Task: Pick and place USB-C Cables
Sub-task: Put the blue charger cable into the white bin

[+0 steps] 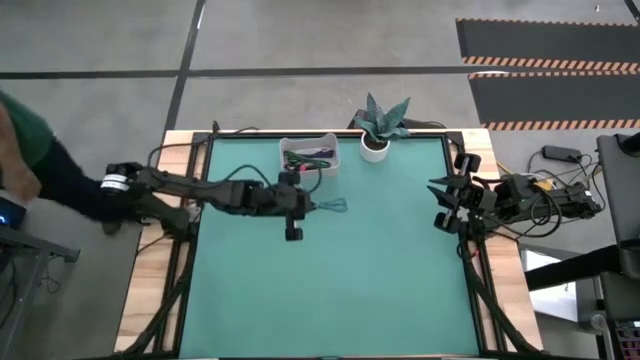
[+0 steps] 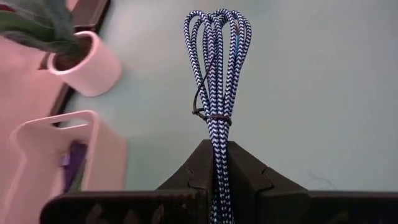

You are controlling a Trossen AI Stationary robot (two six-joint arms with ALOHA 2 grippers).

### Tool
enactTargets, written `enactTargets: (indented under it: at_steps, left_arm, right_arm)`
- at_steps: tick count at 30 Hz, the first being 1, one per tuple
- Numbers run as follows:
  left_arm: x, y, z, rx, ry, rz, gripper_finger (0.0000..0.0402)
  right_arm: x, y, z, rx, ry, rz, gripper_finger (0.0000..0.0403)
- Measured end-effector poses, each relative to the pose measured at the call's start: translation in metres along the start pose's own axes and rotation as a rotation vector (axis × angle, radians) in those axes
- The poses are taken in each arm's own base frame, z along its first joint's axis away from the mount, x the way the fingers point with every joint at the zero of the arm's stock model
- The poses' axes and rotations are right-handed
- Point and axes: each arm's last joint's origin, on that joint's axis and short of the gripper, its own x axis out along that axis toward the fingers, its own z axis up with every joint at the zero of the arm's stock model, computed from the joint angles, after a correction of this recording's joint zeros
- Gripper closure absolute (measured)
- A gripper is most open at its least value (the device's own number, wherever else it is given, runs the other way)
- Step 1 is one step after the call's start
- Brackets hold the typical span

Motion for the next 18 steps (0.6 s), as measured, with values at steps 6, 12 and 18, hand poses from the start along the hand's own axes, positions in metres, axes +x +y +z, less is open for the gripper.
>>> enactTargets:
  at_steps: [6,12,18]
  left_arm:
    - [0.007,0.025,-0.004,0.025,0.024,0.047,0.0389]
    - [0.011,0.047,-0.009,0.064,0.048,0.088,0.0389]
    - [0.011,0.078,-0.007,0.068,0.046,0.153,0.0389]
  right_arm:
    - [0.0,-0.001,0.0,0.001,0.013,-0.018,0.036]
    - [0.0,0.0,-0.001,0.041,0.016,-0.015,0.036]
    - [0.0,0.0,-0.002,0.12,0.024,-0.01,0.036]
